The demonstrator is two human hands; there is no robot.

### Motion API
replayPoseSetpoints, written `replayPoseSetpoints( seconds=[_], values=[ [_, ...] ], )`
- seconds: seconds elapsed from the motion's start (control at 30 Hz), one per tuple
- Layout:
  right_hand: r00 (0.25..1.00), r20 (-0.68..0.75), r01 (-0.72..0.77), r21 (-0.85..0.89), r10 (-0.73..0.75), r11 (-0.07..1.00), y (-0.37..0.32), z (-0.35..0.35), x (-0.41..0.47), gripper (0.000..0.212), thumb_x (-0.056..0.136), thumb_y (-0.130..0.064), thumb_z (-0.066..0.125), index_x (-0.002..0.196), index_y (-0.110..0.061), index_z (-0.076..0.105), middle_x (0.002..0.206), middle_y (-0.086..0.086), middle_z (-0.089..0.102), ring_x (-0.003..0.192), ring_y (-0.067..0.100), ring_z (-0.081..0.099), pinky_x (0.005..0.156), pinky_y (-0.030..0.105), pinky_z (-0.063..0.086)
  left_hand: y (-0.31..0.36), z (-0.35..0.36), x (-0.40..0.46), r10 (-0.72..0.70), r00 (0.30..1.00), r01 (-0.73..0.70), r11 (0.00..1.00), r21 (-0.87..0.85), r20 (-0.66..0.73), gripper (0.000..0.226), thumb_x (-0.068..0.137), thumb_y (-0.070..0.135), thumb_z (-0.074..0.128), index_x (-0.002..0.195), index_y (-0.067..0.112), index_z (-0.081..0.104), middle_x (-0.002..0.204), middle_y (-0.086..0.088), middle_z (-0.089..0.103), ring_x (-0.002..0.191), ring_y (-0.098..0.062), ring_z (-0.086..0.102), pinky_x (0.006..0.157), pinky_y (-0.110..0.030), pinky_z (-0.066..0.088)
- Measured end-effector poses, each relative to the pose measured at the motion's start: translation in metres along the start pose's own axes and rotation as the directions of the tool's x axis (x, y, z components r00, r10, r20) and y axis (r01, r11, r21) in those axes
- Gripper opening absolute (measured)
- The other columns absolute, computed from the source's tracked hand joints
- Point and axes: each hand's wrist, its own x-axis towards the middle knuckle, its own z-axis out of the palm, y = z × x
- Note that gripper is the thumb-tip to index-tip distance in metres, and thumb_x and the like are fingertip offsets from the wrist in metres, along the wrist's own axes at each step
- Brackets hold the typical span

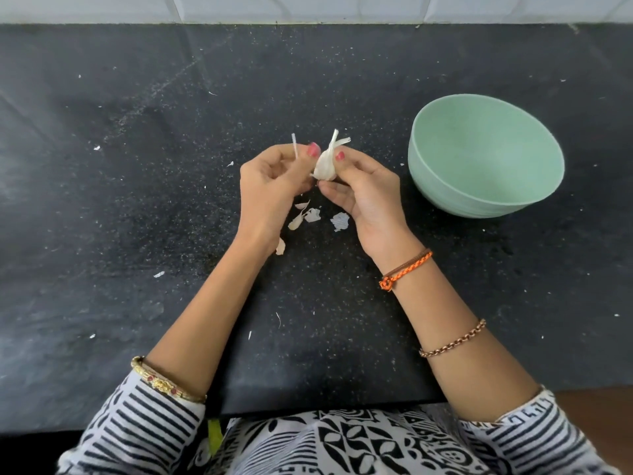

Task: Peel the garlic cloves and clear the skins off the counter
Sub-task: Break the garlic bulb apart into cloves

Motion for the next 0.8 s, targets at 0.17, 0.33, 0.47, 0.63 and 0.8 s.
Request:
replayPoseSetpoints(
  seconds=[0.17,0.33,0.47,0.63,0.8],
  values=[
    [0.998,0.057,-0.015,-0.067,0.019,0.998,0.000,-0.001,0.001,0.012,0.092,-0.015,0.057,0.092,-0.013,0.069,0.084,-0.001,0.069,0.072,0.005,0.066,0.066,0.018,0.054,-0.005,-0.001,-0.001,0.076,0.996,-0.079,0.994,0.071,0.039,0.009,0.077,0.014,0.073,0.084,0.015,0.068,0.076,0.002,0.070,0.075,-0.018,0.065,0.076,-0.034,0.055],
    [0.996,0.086,-0.006,-0.092,0.014,0.996,-0.002,-0.002,0.000,0.011,0.091,-0.017,0.059,0.085,-0.019,0.068,0.082,-0.005,0.069,0.072,0.003,0.066,0.063,0.016,0.052,-0.004,0.000,-0.003,0.124,0.990,-0.132,0.983,0.128,0.068,0.015,0.073,0.014,0.075,0.087,0.013,0.070,0.081,-0.005,0.071,0.074,-0.020,0.069,0.072,-0.034,0.057],
    [0.997,0.070,-0.018,-0.084,0.024,0.996,-0.003,-0.003,0.000,0.010,0.091,-0.015,0.058,0.092,-0.019,0.067,0.083,-0.002,0.068,0.068,0.004,0.064,0.063,0.016,0.053,-0.005,-0.001,-0.002,0.155,0.986,-0.163,0.968,0.189,0.056,0.020,0.070,0.013,0.078,0.089,0.014,0.070,0.081,-0.008,0.071,0.074,-0.029,0.069,0.072,-0.039,0.058],
    [0.999,0.029,-0.014,-0.073,0.016,0.997,-0.002,-0.002,0.000,0.011,0.090,-0.010,0.058,0.089,-0.016,0.068,0.079,0.002,0.067,0.063,0.005,0.061,0.059,0.014,0.052,-0.011,0.001,-0.002,0.181,0.983,-0.179,0.956,0.234,0.012,0.018,0.083,0.008,0.067,0.082,0.025,0.069,0.080,0.001,0.070,0.075,-0.025,0.068,0.073,-0.041,0.057],
    [0.999,0.027,-0.036,-0.013,0.037,0.999,-0.003,0.001,0.002,0.010,0.090,-0.012,0.058,0.090,-0.015,0.068,0.079,0.002,0.068,0.060,0.004,0.060,0.059,0.014,0.051,-0.005,0.003,-0.002,0.070,0.997,-0.068,0.996,0.061,-0.031,0.021,0.090,0.002,0.056,0.082,0.015,0.069,0.065,0.011,0.067,0.063,-0.003,0.061,0.064,-0.019,0.050]
  ],
)
